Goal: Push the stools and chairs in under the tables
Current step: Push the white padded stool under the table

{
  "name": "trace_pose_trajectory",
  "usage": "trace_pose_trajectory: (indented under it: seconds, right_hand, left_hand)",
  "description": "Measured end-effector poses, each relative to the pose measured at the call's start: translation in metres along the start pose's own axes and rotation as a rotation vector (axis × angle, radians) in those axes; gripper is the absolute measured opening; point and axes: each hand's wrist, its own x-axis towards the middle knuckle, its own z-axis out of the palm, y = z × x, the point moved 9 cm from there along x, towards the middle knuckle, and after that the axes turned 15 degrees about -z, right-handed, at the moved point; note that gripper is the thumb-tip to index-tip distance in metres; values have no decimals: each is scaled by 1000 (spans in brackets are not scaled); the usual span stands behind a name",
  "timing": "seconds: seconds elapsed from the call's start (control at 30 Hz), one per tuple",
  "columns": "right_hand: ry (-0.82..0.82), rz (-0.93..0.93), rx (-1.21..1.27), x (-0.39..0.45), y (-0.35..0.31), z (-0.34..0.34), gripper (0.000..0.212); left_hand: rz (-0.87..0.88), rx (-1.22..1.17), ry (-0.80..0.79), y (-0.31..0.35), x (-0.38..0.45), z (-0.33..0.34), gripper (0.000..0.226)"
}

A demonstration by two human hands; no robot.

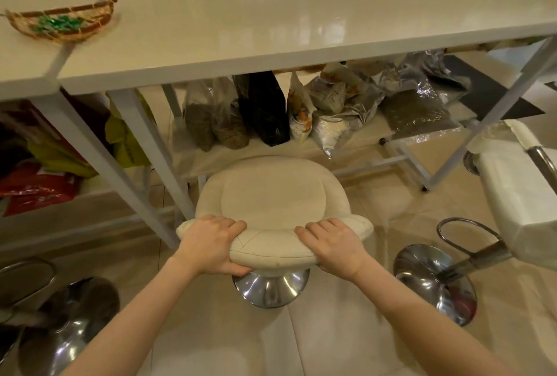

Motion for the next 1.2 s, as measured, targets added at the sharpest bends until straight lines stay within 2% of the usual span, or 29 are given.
trace_pose_trajectory:
  seconds: [0.43, 0.6, 0.8, 0.9, 1.07, 1.2]
  right_hand:
    - [-62, -5, 13, 35, 48, 25, 45]
    - [-73, -28, 25, 28, 59, 26, 56]
    - [-123, -99, 47, 16, 74, 25, 47]
    - [-180, -129, 71, 10, 84, 28, 60]
    - [-234, -182, 100, 1, 100, 30, 65]
    - [-215, -224, 116, -1, 106, 26, 66]
  left_hand:
    - [-12, -25, 26, -32, 54, 7, 65]
    - [-27, -14, 73, -19, 54, 5, 64]
    - [-85, -29, 123, 2, 53, 1, 64]
    - [-133, -42, 142, 14, 55, 0, 62]
    - [-206, -23, 151, 32, 57, 2, 64]
    - [-267, 10, 102, 39, 59, 5, 65]
